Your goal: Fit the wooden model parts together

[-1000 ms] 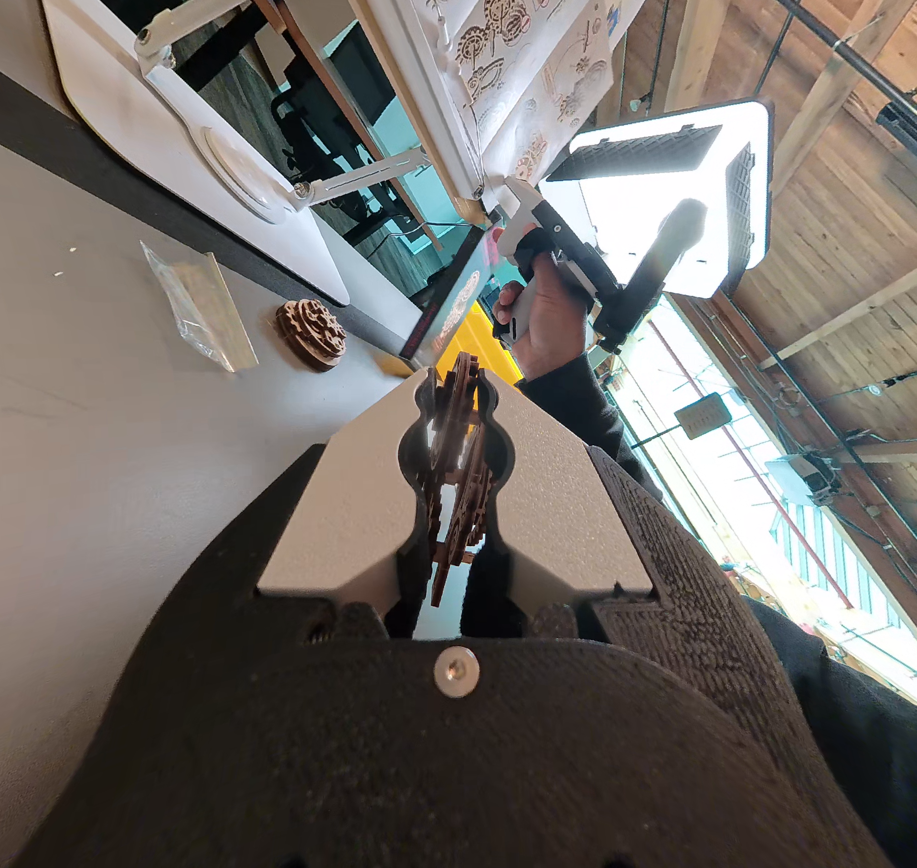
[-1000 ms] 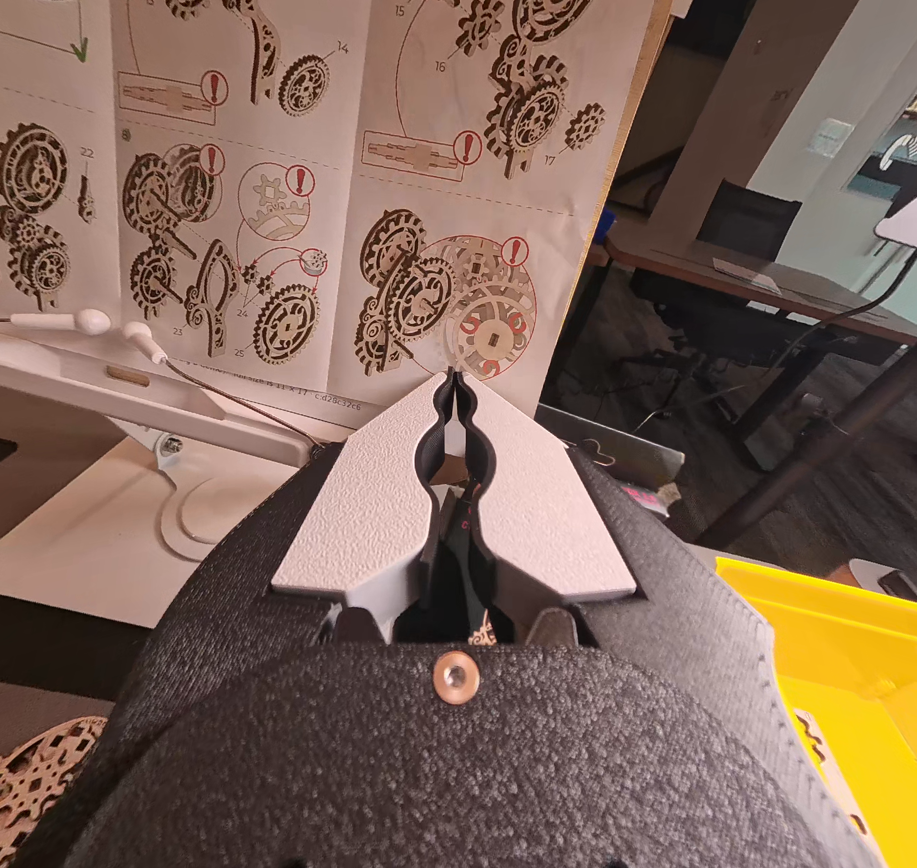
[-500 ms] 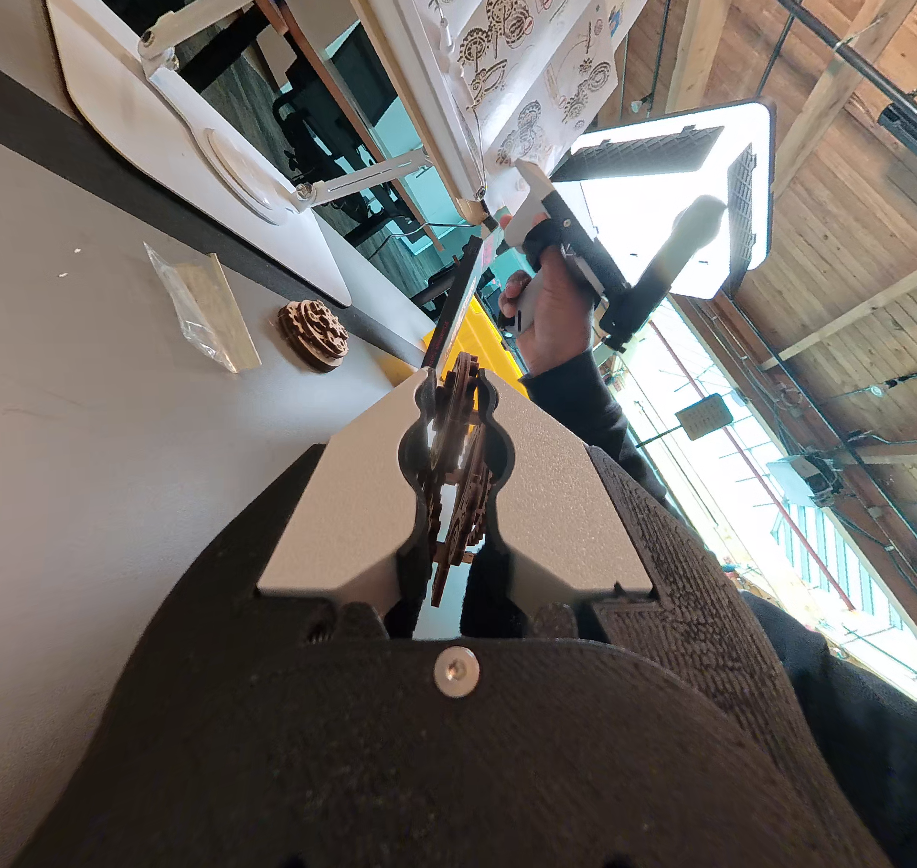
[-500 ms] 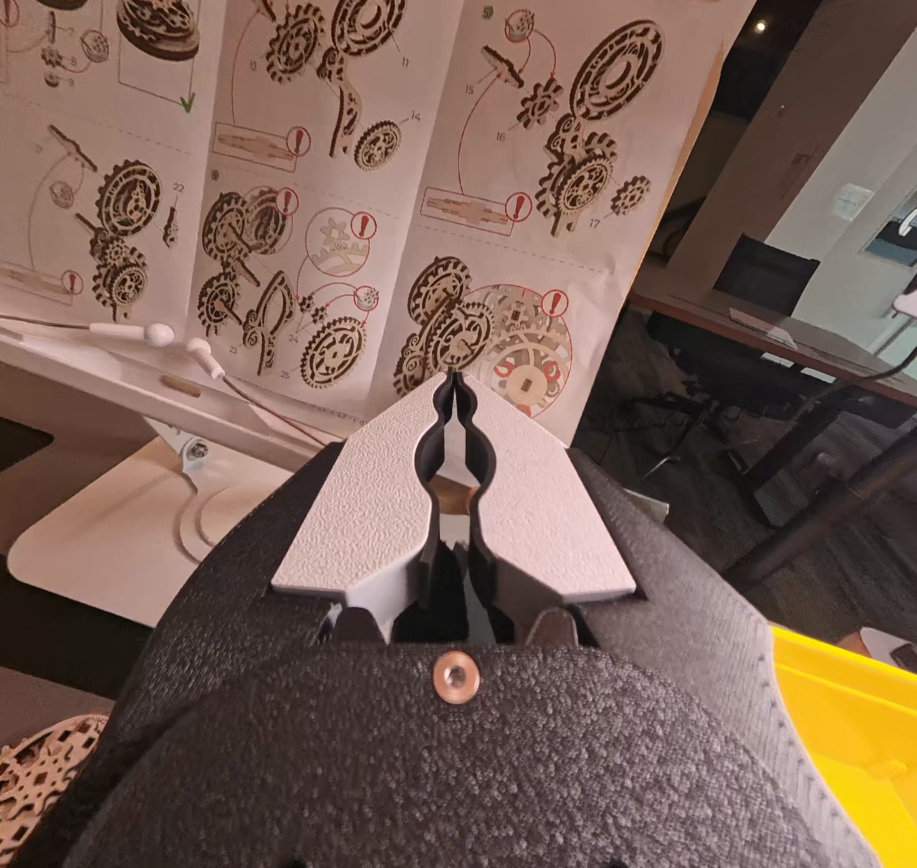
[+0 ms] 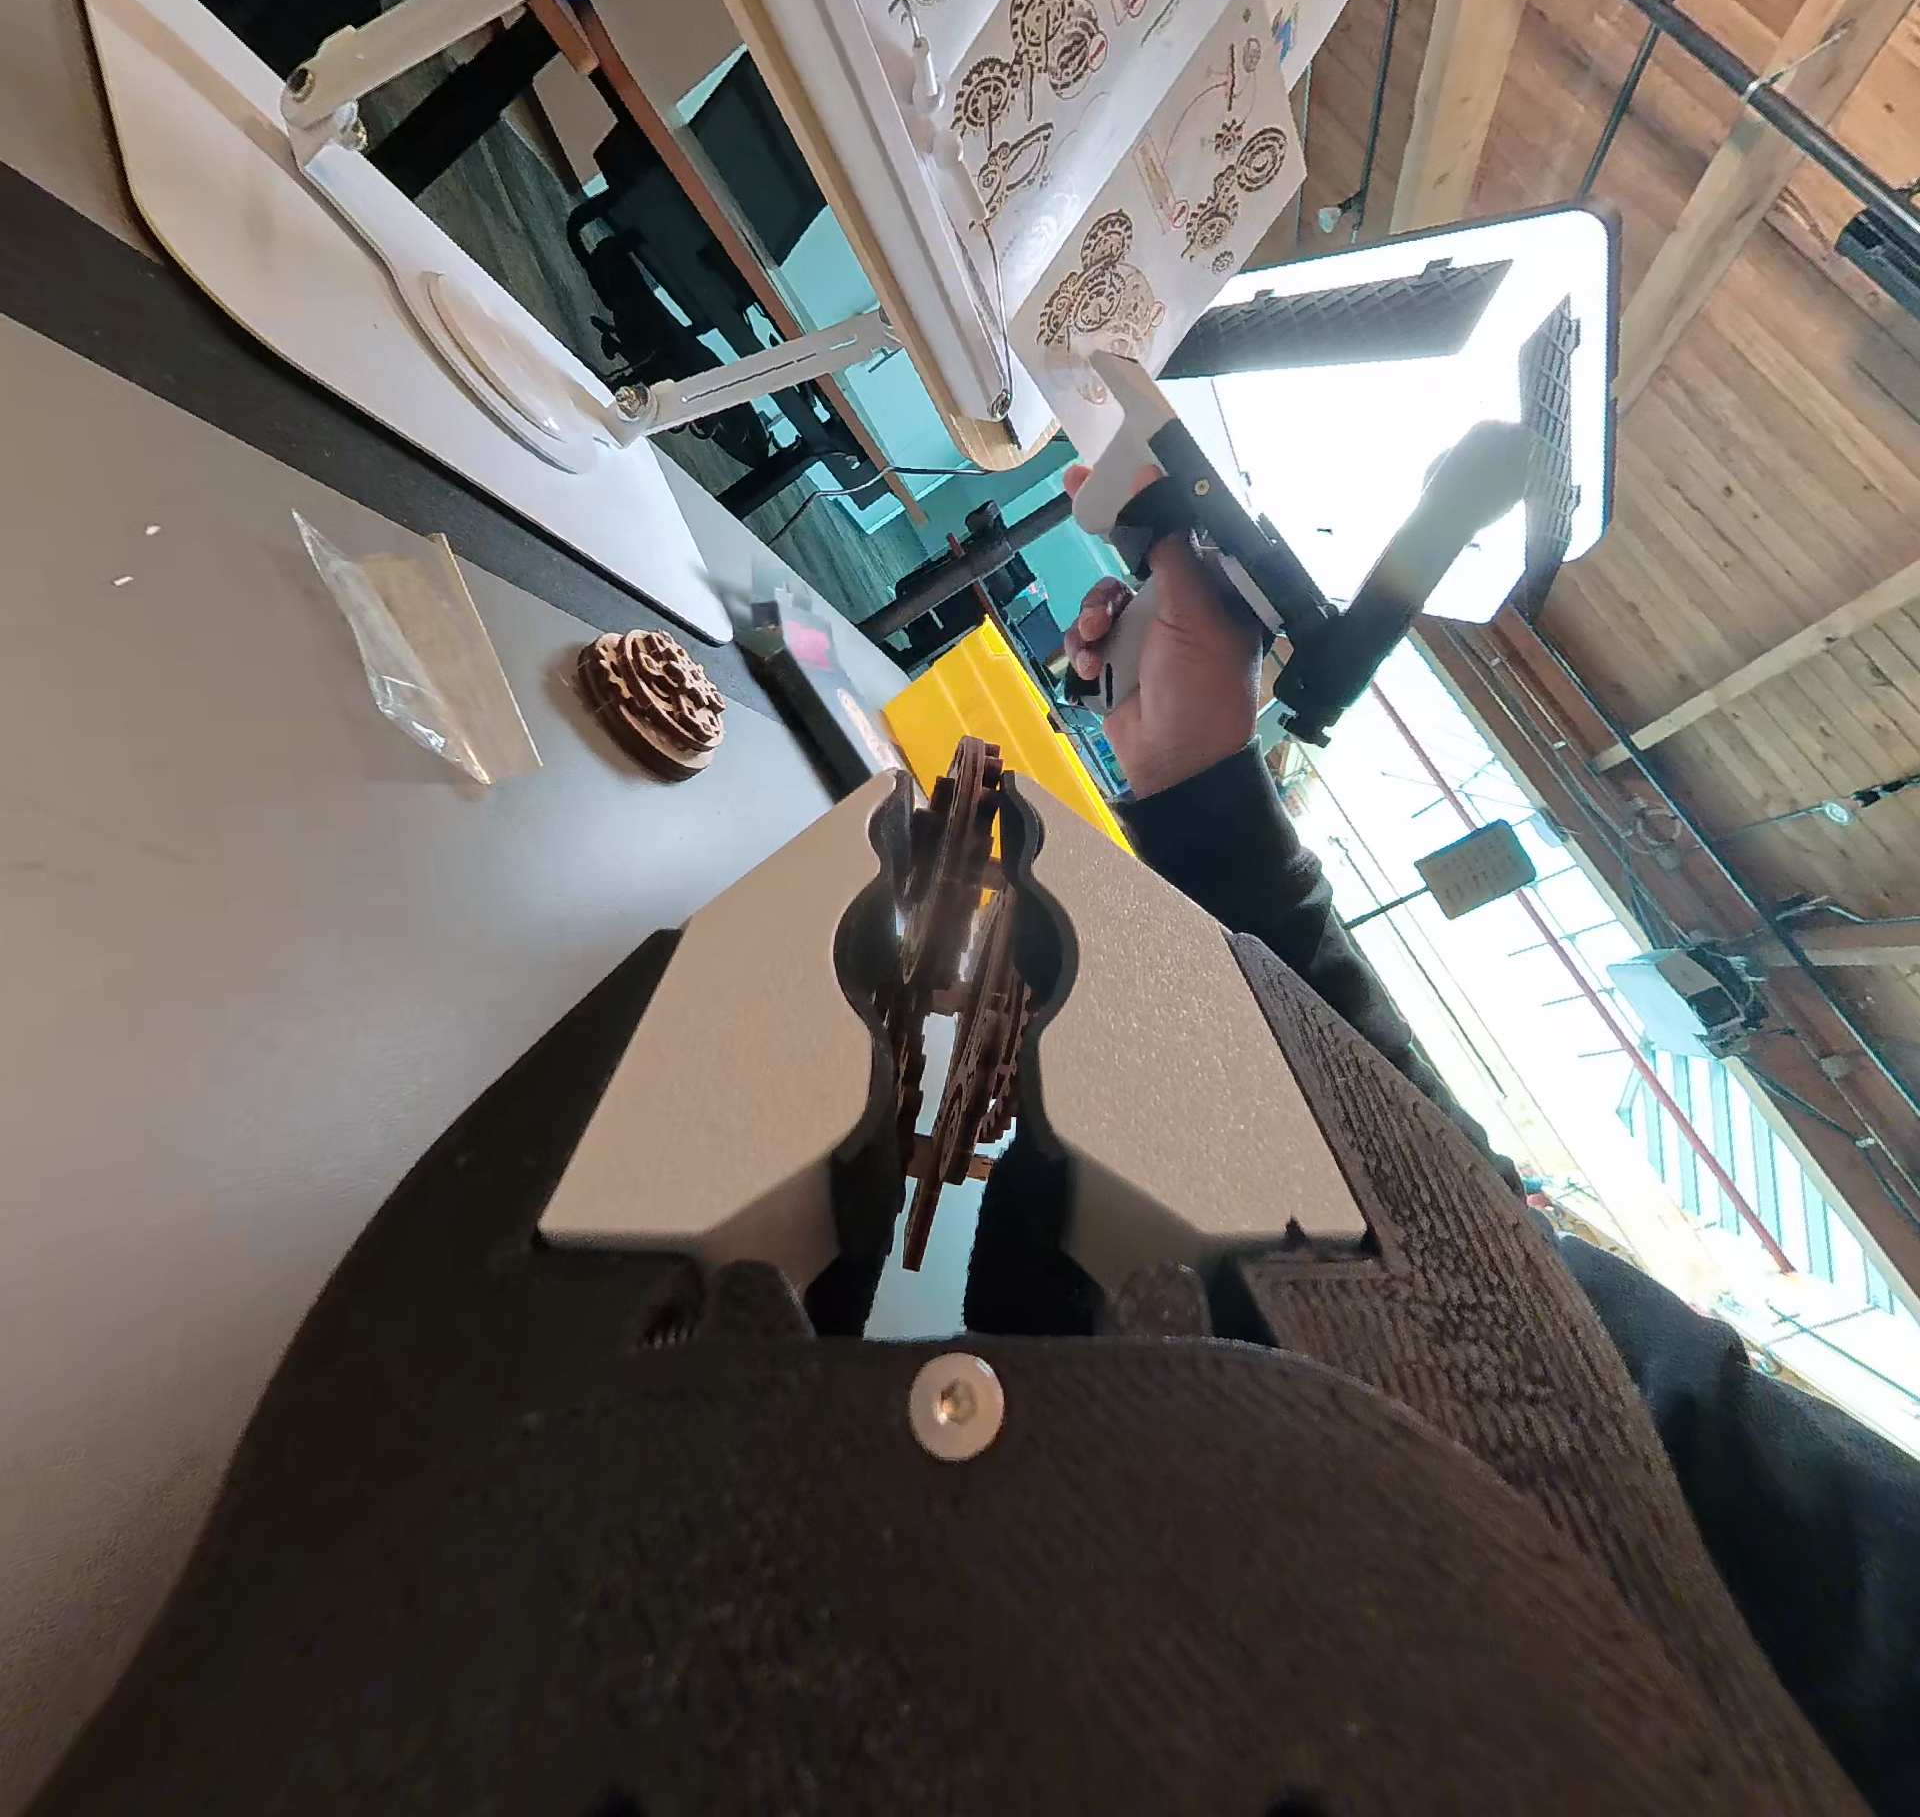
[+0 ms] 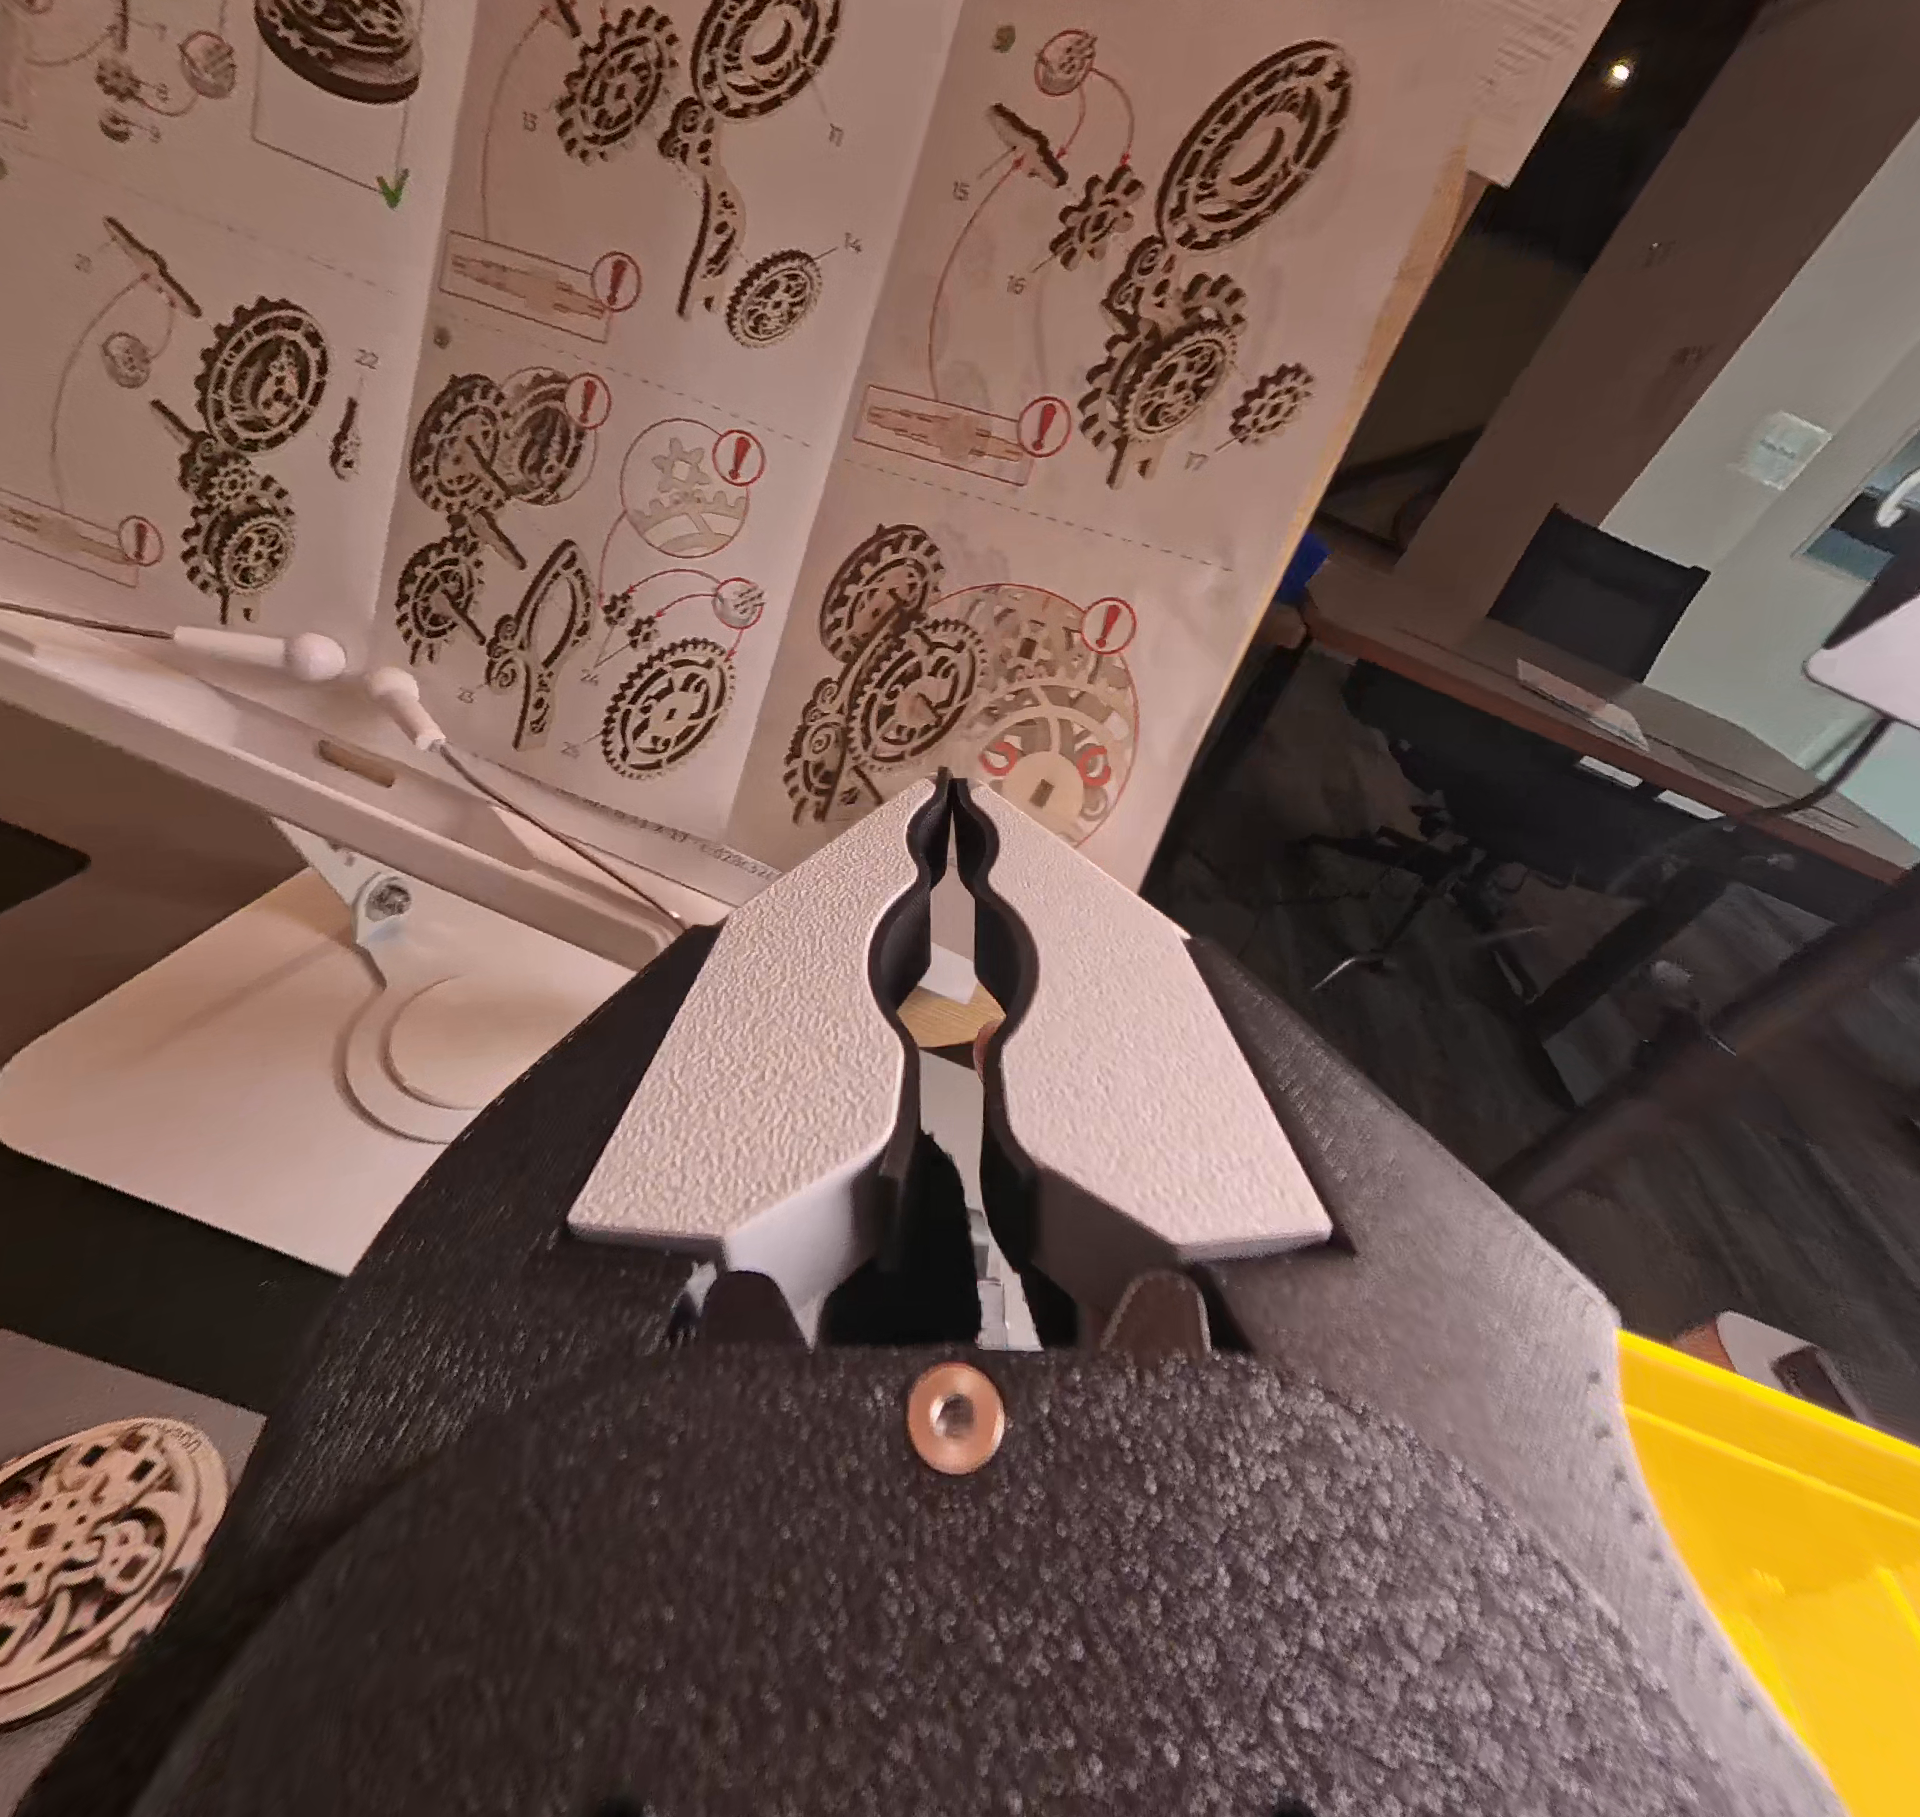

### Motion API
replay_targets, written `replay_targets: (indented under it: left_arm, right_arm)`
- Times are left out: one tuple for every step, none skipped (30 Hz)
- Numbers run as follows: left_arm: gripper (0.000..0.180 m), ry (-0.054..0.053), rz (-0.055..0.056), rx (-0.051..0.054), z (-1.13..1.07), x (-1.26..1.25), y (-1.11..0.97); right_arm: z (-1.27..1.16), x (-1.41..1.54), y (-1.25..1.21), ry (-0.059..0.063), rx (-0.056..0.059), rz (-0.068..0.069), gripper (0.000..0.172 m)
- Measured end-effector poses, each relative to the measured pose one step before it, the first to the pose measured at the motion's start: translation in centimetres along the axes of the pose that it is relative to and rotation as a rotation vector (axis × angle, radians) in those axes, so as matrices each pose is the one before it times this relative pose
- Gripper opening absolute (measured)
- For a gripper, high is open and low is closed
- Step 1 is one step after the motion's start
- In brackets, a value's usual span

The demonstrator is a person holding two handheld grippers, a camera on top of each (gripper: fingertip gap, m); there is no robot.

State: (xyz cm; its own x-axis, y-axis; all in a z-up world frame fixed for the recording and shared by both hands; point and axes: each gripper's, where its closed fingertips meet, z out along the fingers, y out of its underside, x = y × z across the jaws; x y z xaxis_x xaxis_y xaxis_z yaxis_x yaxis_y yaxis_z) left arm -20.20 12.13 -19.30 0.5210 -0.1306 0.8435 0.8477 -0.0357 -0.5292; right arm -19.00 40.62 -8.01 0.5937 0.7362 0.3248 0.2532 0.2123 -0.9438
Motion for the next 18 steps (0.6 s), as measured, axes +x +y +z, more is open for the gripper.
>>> replay_targets:
  left_arm:
    - [0.014,0.0006,-0.0007,-0.0016,0.028,-0.002,0.062]
    - [0.014,0.0016,-0.001,-0.0016,0.028,0.015,0.063]
    - [0.014,0.003,-0.0012,-0.0017,0.029,0.041,0.071]
    - [0.014,0.0035,-0.0003,-0.0004,0.011,0.071,0.039]
    - [0.014,0.003,0.0011,0.0006,-0.001,0.068,0.007]
    - [0.014,0.0024,0.0015,0.0011,-0.007,0.064,-0.027]
    - [0.014,0.0027,0.0006,0.0014,-0.014,0.089,-0.05]
    - [0.014,0.003,-0.0011,0.0011,-0.019,0.083,-0.044]
    - [0.014,0.0028,-0.0022,0.0005,-0.024,0.082,-0.044]
    - [0.014,0.0019,-0.0043,0.0007,-0.02,0.04,-0.043]
    - [0.014,0.0023,-0.0081,0.0011,-0.022,0.033,-0.037]
    - [0.014,0.0045,-0.0124,0.0012,-0.003,0.02,-0.021]
    - [0.014,0.0071,-0.0174,-0.0002,0.019,0.034,0.024]
    - [0.014,0.0115,-0.0201,-0.0019,0.045,0.1,0.092]
    - [0.014,0.0174,-0.0205,-0.0009,0.052,0.193,0.112]
    - [0.014,0.0178,-0.0221,0.0007,0.067,0.234,0.139]
    - [0.014,0.0188,-0.0246,0.001,0.074,0.284,0.183]
    - [0.014,0.0236,-0.0287,0.0025,0.081,0.408,0.23]
  right_arm:
    - [-0.001,0.502,-0.266,0.0079,0.005,0.0072,0.0]
    - [-0.014,0.313,-0.324,0.0008,0.0045,0.0066,0.0]
    - [-0.062,0.062,-0.382,-0.0068,0.0058,0.0047,0.0]
    - [-0.112,-0.181,-0.346,-0.0092,0.0084,0.0009,0.0]
    - [-0.165,-0.394,-0.235,-0.0121,0.0064,-0.0038,0.0]
    - [-0.277,-0.666,-0.027,-0.0226,0.0024,-0.0034,0.002]
    - [-0.501,-0.928,0.059,-0.0337,0.0017,0.0046,0.005]
    - [-0.83,-1.218,0.022,-0.0482,0.0087,0.016,0.009]
    - [-1.093,-1.615,0.007,-0.0678,0.0165,0.0224,0.013]
    - [-1.34,-2.001,0.069,-0.0889,0.0166,0.0228,0.015]
    - [-1.393,-2.48,0.201,-0.1116,0.0127,0.0283,0.016]
    - [-1.517,-2.845,0.341,-0.1203,0.0091,0.0332,0.023]
    - [-1.411,-2.996,0.555,-0.1162,0.001,0.03,0.029]
    - [-1.184,-2.964,0.914,-0.1015,-0.0235,0.0172,0.038]
    - [-0.89,-2.574,1.334,-0.0689,-0.0482,0.0032,0.047]
    - [-0.671,-2.191,1.527,-0.044,-0.0548,0.0056,0.056]
    - [-0.487,-2.041,1.539,-0.0392,-0.0436,0.026,0.062]
    - [-0.362,-1.82,1.411,-0.0294,-0.0293,0.05,0.064]
